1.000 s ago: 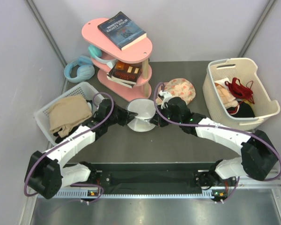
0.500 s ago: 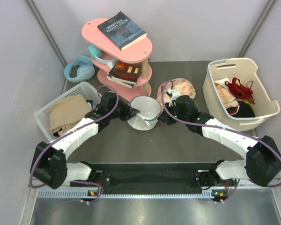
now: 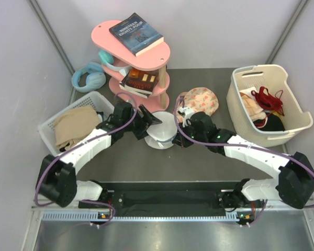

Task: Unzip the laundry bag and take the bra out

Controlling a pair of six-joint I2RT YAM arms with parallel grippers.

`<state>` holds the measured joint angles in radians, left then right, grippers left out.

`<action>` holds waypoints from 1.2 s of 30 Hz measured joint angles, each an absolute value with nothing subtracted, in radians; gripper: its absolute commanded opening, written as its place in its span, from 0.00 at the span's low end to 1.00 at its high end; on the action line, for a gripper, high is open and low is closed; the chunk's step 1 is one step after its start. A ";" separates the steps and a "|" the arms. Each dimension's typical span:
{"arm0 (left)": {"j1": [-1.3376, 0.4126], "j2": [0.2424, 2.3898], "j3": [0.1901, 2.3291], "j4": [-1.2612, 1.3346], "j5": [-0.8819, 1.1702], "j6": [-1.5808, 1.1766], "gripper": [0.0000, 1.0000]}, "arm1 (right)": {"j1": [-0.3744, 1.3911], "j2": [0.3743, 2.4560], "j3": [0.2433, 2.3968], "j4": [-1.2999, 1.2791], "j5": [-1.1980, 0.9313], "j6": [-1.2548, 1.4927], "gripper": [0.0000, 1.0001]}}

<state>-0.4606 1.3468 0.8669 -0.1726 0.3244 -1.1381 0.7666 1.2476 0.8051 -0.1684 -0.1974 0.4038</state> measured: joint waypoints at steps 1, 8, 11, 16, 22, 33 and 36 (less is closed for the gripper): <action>-0.461 1.319 0.854 -0.188 0.320 -1.140 0.87 | 0.774 1.259 0.806 -0.165 -0.203 0.404 0.00; -0.465 1.047 0.717 -0.294 0.246 -1.200 0.87 | 0.848 1.381 0.867 -0.162 -0.245 0.404 0.00; -0.469 0.980 0.669 -0.328 0.220 -1.225 0.86 | 0.878 1.414 0.897 -0.157 -0.263 0.403 0.00; -0.473 0.951 0.617 -0.376 0.199 -1.260 0.73 | 0.925 1.461 0.950 -0.153 -0.282 0.400 0.00; -0.473 0.952 0.599 -0.380 0.166 -1.282 0.27 | 0.944 1.470 0.965 -0.166 -0.285 0.393 0.00; -0.492 1.296 0.748 -0.185 0.246 -1.171 0.41 | 0.945 1.400 0.962 -0.219 -0.229 0.393 0.00; -0.510 1.407 0.867 -0.167 0.282 -1.100 0.71 | 0.945 1.398 0.962 -0.219 -0.216 0.393 0.00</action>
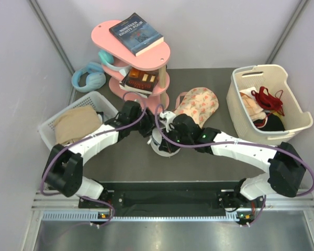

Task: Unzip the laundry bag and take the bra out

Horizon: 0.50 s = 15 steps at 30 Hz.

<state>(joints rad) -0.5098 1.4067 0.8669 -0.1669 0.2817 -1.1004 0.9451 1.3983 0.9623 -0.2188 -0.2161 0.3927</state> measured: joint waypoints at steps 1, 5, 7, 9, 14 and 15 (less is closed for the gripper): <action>-0.514 1.433 0.909 -0.173 0.287 -1.078 0.76 | 0.945 1.398 0.963 -0.226 -0.208 0.393 0.00; -0.520 1.445 1.035 -0.266 0.250 -1.005 0.97 | 0.945 1.402 0.965 -0.237 -0.178 0.393 0.00; -0.520 1.422 1.072 -0.347 0.204 -0.975 0.99 | 0.945 1.414 0.975 -0.248 -0.164 0.393 0.00; -0.519 1.386 1.077 -0.426 0.167 -0.958 0.99 | 0.945 1.435 0.992 -0.254 -0.150 0.393 0.00; -0.519 1.243 1.057 -0.633 0.054 -0.938 0.99 | 0.945 1.482 1.023 -0.255 -0.139 0.394 0.00; -0.519 1.208 1.047 -0.664 0.029 -0.939 0.99 | 0.945 1.488 1.023 -0.255 -0.139 0.395 0.00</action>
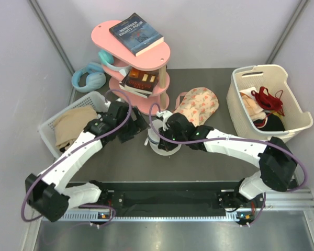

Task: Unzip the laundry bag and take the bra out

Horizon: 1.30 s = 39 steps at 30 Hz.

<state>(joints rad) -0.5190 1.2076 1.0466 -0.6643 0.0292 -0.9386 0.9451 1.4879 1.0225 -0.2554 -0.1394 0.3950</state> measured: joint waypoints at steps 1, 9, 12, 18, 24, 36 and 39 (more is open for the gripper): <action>-0.519 1.178 1.036 -0.685 0.011 -0.939 0.99 | 0.945 1.492 1.023 -0.256 -0.140 0.396 0.00; -0.519 0.999 0.863 -0.727 -0.006 -1.030 0.97 | 0.945 1.502 1.023 -0.248 -0.163 0.404 0.00; -0.519 0.995 0.764 -0.653 0.044 -1.100 0.97 | 0.945 1.502 1.021 -0.228 -0.190 0.405 0.00; -0.519 0.995 0.663 -0.520 0.085 -1.216 0.92 | 0.946 1.502 1.021 -0.201 -0.229 0.410 0.00; -0.519 0.994 0.651 -0.400 0.089 -1.278 0.77 | 0.947 1.502 1.021 -0.191 -0.238 0.411 0.00; -0.519 1.044 0.611 -0.247 0.134 -1.340 0.39 | 0.951 1.502 1.021 -0.187 -0.242 0.411 0.00; -0.519 1.060 0.611 -0.212 0.144 -1.345 0.32 | 0.951 1.502 1.021 -0.187 -0.241 0.411 0.00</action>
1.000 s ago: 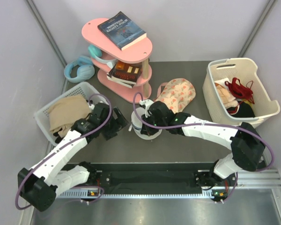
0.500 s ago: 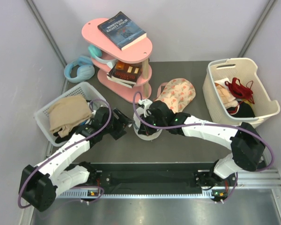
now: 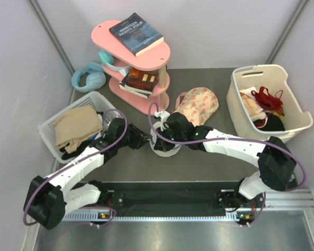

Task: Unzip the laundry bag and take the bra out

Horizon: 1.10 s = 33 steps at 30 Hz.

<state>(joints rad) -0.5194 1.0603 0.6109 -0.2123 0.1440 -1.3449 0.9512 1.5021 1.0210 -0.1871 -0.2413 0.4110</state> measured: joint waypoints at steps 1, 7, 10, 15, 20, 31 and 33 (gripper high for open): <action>-0.519 1.068 0.611 -0.202 0.149 -1.348 0.29 | 0.951 1.502 1.021 -0.187 -0.241 0.411 0.00; -0.520 1.101 0.611 -0.163 0.170 -1.363 0.09 | 0.951 1.502 1.021 -0.187 -0.241 0.411 0.00; -0.521 1.105 0.611 -0.157 0.173 -1.363 0.00 | 0.951 1.502 1.021 -0.187 -0.241 0.411 0.00; -0.521 1.105 0.608 -0.150 0.173 -1.364 0.00 | 0.951 1.502 1.021 -0.188 -0.241 0.411 0.00; -0.521 1.105 0.599 -0.141 0.171 -1.364 0.00 | 0.950 1.502 1.012 -0.187 -0.238 0.411 0.00; -0.510 1.104 0.590 -0.137 0.154 -1.363 0.00 | 0.892 1.471 0.931 -0.167 -0.255 0.439 0.00; -0.501 1.104 0.590 -0.137 0.146 -1.362 0.00 | 0.879 1.453 0.916 -0.167 -0.256 0.442 0.00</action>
<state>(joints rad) -0.5007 1.1038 0.5903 -0.1371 0.1463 -1.3621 0.8787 1.4528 0.9157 -0.1673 -0.2558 0.4419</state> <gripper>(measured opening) 0.012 0.007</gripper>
